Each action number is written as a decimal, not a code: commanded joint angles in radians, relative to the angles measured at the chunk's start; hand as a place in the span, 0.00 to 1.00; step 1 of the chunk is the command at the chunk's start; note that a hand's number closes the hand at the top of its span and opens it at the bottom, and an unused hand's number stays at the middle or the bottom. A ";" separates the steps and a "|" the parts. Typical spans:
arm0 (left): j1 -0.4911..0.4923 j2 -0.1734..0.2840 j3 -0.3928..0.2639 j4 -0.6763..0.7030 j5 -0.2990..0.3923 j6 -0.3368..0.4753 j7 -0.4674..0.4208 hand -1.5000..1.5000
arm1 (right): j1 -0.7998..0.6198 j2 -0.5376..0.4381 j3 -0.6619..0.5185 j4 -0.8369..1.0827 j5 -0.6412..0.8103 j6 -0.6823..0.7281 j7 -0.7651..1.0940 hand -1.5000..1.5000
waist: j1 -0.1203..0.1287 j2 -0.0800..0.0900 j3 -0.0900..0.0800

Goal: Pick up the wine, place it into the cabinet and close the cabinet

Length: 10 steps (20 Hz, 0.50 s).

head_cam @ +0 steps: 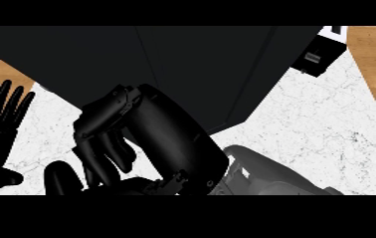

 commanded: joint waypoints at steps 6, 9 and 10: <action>-0.013 0.001 0.057 0.006 0.019 -0.011 0.058 0.00 | -0.115 0.024 -0.140 0.325 -0.168 0.023 -0.178 1.00 | -0.015 -0.001 0.002; -0.004 -0.006 0.079 0.045 -0.017 -0.058 0.020 0.00 | -0.043 -0.002 -0.197 0.314 -0.168 0.112 -0.171 1.00 | -0.030 -0.002 0.002; 0.003 -0.017 0.079 0.015 -0.023 -0.025 0.027 0.00 | -0.074 0.024 -0.181 0.412 -0.167 0.070 -0.233 1.00 | -0.021 -0.001 0.002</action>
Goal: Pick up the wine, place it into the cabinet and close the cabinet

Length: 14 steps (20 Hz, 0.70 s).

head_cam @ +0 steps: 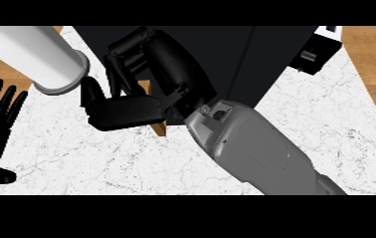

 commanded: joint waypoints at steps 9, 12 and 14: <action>0.028 -0.031 0.044 0.004 -0.018 -0.056 0.014 0.00 | -0.005 -0.008 -0.124 0.279 0.059 0.154 -0.170 1.00 | -0.002 0.000 0.000; -0.011 -0.015 0.052 0.016 0.002 -0.043 0.053 0.00 | 0.018 -0.042 -0.141 0.311 0.050 0.200 -0.217 1.00 | -0.005 0.003 0.000; -0.019 -0.035 0.035 -0.017 -0.019 -0.008 0.054 0.00 | 0.015 -0.075 -0.172 0.332 0.036 0.235 -0.239 1.00 | -0.003 0.004 0.001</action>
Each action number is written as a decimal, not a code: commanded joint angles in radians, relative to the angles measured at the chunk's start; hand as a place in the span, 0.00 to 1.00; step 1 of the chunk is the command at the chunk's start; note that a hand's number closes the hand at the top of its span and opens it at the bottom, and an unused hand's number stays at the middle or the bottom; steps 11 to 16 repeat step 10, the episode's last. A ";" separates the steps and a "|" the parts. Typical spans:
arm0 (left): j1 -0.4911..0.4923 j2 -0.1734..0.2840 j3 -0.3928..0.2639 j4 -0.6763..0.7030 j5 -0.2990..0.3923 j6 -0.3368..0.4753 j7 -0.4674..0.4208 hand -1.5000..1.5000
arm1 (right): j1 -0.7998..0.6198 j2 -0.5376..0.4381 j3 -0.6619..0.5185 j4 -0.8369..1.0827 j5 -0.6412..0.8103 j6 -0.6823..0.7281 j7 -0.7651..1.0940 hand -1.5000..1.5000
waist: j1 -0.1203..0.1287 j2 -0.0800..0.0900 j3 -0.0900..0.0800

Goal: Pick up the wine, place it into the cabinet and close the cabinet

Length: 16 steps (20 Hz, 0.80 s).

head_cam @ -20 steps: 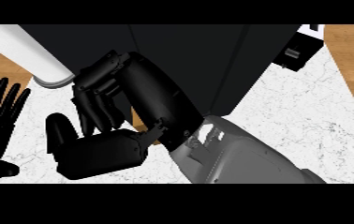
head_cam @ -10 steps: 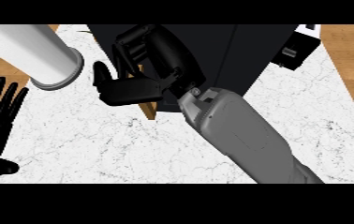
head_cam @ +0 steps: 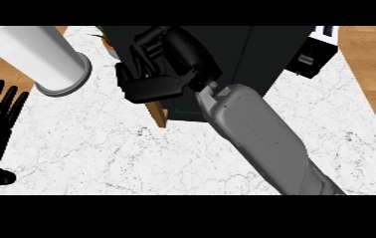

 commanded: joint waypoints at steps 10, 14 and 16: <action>-0.030 -0.012 -0.016 -0.005 -0.020 -0.003 0.024 0.00 | -0.050 -0.093 -0.122 0.189 0.025 0.037 -0.058 1.00 | -0.007 0.037 0.007; -0.030 -0.012 -0.016 -0.005 -0.020 -0.003 0.024 0.00 | -0.050 -0.093 -0.122 0.189 0.025 0.037 -0.058 1.00 | -0.007 0.037 0.007; -0.030 -0.012 -0.016 -0.005 -0.020 -0.003 0.024 0.00 | -0.050 -0.093 -0.122 0.189 0.025 0.037 -0.058 1.00 | -0.007 0.037 0.007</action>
